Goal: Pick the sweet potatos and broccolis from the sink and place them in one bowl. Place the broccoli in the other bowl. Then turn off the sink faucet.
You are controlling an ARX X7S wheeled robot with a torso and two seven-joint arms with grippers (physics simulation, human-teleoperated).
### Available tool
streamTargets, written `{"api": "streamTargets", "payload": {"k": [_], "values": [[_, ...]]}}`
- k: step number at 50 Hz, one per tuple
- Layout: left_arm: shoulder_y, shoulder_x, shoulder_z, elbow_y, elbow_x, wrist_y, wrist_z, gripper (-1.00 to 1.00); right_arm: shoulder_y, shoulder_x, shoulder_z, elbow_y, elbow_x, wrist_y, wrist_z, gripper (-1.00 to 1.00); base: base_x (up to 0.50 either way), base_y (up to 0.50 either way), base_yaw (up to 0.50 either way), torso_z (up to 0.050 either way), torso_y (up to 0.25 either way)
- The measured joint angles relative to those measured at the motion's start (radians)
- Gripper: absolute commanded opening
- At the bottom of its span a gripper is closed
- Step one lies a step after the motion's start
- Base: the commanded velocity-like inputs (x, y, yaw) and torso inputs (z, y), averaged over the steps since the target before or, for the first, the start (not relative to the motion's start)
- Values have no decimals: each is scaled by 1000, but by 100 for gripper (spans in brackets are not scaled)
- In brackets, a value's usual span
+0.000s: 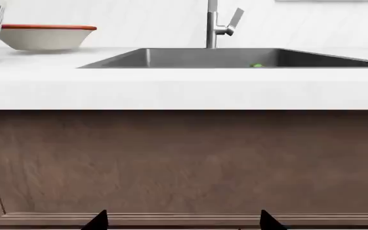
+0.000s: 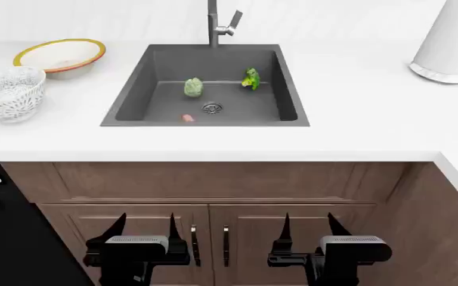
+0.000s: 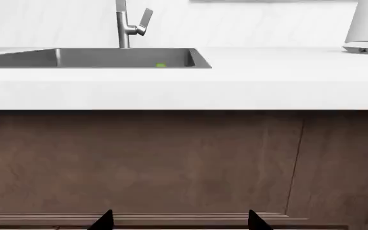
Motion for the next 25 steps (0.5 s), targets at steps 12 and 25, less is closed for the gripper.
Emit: {"api": "streamTargets", "payload": {"k": [12,25], "values": [[4,-24,25,1,-21,1,-25,100,4,24,-33,5,13,4,34,100,0,0,0,0,0],[0,-48,51,2,-40,-16,-62,100,6,48,-62,9,44,-3,64,100,0,1,0,0,0]]}}
